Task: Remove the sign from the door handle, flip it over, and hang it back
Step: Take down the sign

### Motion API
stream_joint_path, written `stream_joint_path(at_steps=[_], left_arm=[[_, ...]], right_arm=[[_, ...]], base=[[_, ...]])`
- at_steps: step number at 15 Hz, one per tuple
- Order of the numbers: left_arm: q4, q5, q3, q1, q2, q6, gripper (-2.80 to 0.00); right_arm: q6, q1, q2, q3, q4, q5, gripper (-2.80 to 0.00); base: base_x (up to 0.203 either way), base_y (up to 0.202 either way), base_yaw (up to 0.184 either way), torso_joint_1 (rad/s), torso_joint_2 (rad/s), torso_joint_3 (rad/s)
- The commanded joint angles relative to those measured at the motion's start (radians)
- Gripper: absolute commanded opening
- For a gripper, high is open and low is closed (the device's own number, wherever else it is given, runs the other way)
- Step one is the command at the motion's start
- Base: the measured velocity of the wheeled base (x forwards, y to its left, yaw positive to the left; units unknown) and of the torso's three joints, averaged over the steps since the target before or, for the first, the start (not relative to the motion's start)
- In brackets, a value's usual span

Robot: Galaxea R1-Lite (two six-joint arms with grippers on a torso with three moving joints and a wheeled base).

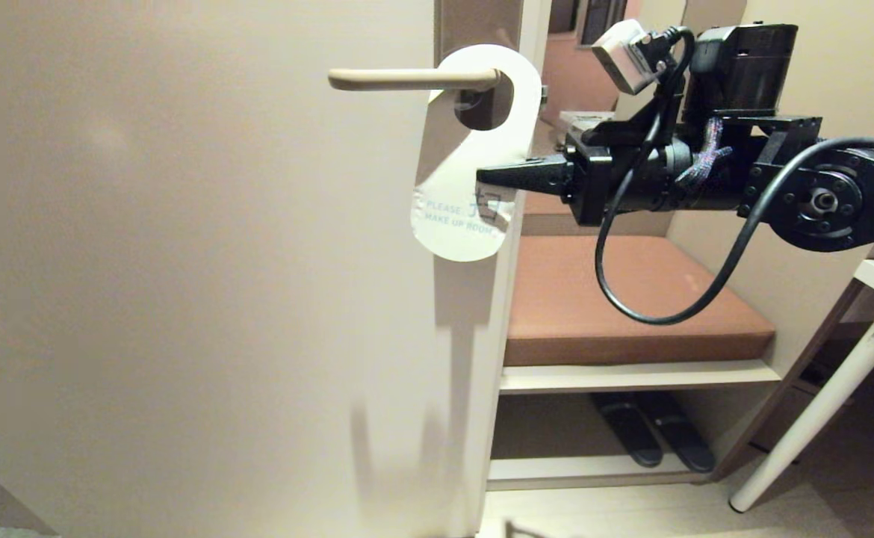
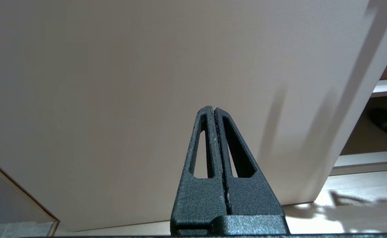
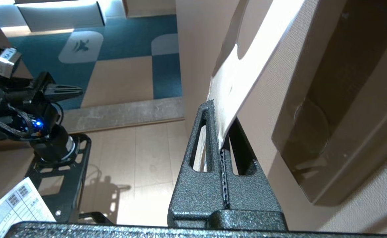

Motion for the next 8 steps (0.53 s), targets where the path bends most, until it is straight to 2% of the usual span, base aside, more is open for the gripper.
stream_joint_path(at_steps=[1,4,8], left_arm=[[0.000,0.000,0.000,0.000,0.002,0.001,-2.80],[0.000,0.000,0.000,0.000,0.002,0.001,-2.80],[0.000,0.000,0.000,0.000,0.002,0.001,-2.80]], right_arm=[[-0.002,0.000,-0.010,0.005,0.000,0.001,-2.80],[-0.001,0.002,-0.023,0.020,0.000,-0.082,-2.80],[-0.003,0.002,-0.042,0.038,0.000,-0.099,-2.80]], base=[[0.000,0.000,0.000,0.000,0.00,0.000],[0.000,0.000,0.000,0.000,0.00,0.000],[0.000,0.000,0.000,0.000,0.00,0.000]])
